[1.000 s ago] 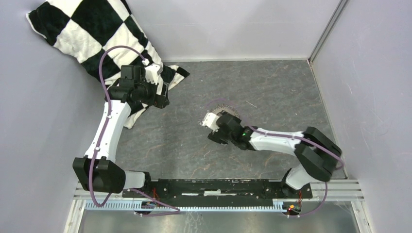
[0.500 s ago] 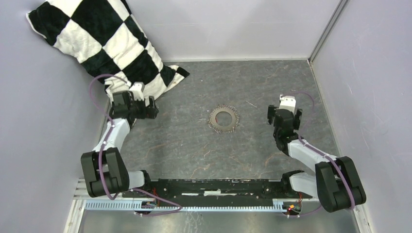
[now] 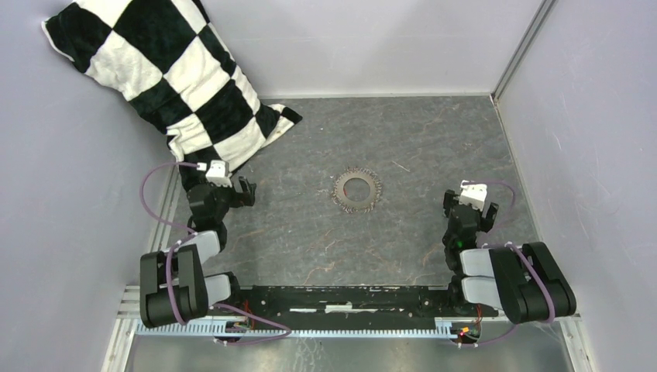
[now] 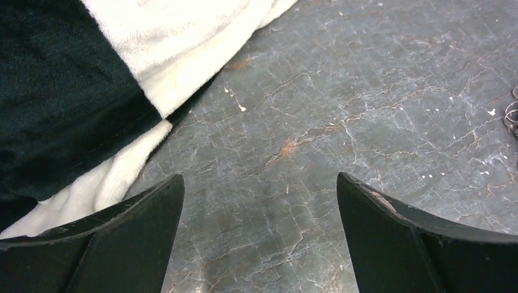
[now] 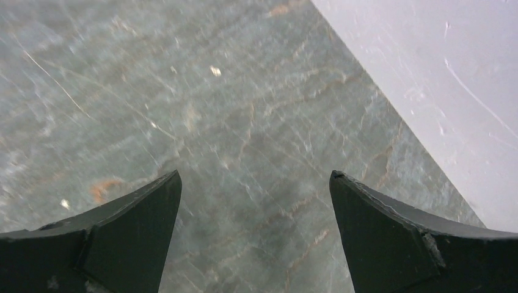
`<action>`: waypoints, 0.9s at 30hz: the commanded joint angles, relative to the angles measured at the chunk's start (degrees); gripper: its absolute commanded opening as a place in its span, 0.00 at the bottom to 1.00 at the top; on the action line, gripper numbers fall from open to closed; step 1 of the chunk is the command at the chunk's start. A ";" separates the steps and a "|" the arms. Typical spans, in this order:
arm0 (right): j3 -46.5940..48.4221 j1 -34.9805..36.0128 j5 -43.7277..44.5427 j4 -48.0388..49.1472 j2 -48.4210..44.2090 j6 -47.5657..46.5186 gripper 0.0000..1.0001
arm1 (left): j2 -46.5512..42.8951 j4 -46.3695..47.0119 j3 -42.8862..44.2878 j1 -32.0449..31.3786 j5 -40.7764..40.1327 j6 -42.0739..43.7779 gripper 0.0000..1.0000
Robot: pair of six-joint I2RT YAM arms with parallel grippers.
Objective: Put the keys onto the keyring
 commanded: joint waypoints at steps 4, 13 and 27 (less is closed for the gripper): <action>-5.72 -0.41 -10.23 23.81 2.45 -6.47 0.98 | 3.23 31.57 -9.40 0.28 -1.72 -3.43 1.00; -6.61 0.78 -17.15 31.19 7.57 -11.53 0.98 | 24.16 62.78 -12.92 -1.26 -0.70 -8.22 1.00; -5.50 -0.63 -19.06 28.16 7.07 -10.58 0.98 | 18.55 35.54 -3.37 -9.32 -12.90 -1.94 1.00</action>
